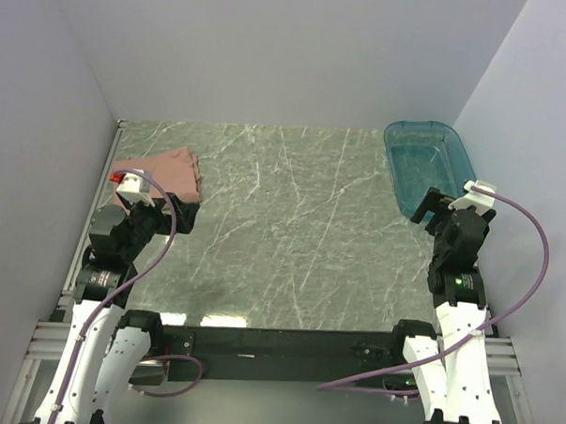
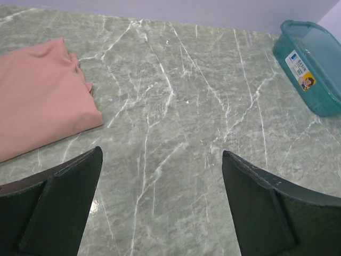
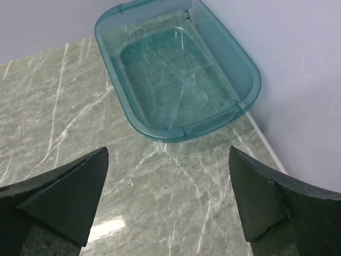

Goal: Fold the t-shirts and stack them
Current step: Reset both grippers

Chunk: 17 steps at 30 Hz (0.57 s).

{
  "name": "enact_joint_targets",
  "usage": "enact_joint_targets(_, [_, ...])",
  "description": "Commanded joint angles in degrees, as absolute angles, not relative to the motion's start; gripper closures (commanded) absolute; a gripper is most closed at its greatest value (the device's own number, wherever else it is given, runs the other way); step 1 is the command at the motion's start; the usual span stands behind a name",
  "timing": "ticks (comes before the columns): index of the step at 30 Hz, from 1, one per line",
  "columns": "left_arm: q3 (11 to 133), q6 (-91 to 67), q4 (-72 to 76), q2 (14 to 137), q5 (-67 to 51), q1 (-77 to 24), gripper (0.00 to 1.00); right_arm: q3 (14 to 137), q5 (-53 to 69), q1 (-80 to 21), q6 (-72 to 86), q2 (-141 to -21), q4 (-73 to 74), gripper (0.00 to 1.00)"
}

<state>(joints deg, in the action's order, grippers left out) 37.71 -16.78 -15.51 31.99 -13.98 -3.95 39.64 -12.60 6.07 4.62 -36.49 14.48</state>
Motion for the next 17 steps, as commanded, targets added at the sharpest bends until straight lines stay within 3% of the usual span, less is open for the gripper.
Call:
enact_joint_targets(1, [37.7, -16.3, -14.6, 32.3, -13.1, -4.1, 0.01, 38.6, -13.4, 6.4, 4.0, -36.5, 11.8, 0.01])
enact_joint_targets(17, [37.5, -16.3, -14.7, 33.3, -12.6, -4.1, 0.01, 35.9, -12.0, 6.4, 0.5, -37.6, 7.1, 0.01])
